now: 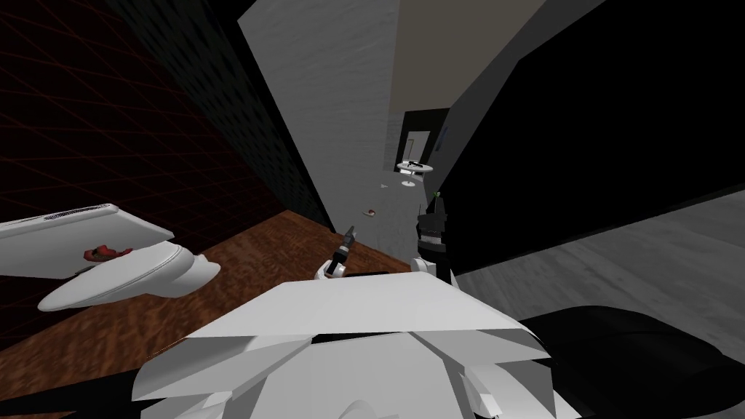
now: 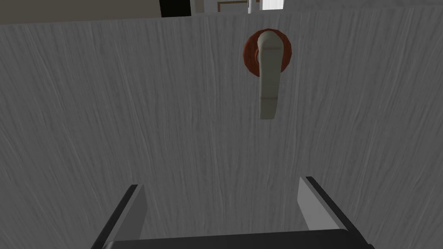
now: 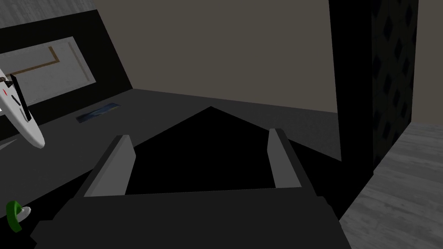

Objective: Push the door open

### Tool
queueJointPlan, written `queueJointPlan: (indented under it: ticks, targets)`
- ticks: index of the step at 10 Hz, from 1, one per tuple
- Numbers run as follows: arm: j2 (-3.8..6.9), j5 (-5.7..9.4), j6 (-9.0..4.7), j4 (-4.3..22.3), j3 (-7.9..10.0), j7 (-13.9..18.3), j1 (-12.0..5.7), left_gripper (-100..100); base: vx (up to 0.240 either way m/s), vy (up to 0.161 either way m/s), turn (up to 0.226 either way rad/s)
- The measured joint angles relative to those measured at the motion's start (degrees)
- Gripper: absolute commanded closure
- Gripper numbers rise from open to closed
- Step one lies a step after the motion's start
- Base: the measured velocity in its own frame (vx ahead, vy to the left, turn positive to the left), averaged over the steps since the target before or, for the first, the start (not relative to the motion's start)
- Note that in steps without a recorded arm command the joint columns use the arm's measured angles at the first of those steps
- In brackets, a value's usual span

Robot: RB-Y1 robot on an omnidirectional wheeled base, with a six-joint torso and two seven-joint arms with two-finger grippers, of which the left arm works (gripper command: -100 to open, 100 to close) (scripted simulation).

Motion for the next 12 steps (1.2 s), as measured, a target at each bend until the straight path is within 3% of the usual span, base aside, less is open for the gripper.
queueJointPlan:
  ticks: [5,7,11,12]
  targets:
    - [-0.8,-0.6,-0.42,5.72,-1.38,0.24,-2.12,-100,0.103,0.008,-0.014]
    - [-1.0,-0.8,-0.1,6.8,-1.83,0.44,-2.61,-100,0.059,0.005,-0.007]
    - [-2.19,-1.12,-1.33,12.38,-2.54,0.23,-4.7,-100,0.088,0.006,-0.012]
    - [-2.25,-1.12,-1.42,12.6,-2.55,0.19,-4.8,-100,0.14,-0.054,-0.037]
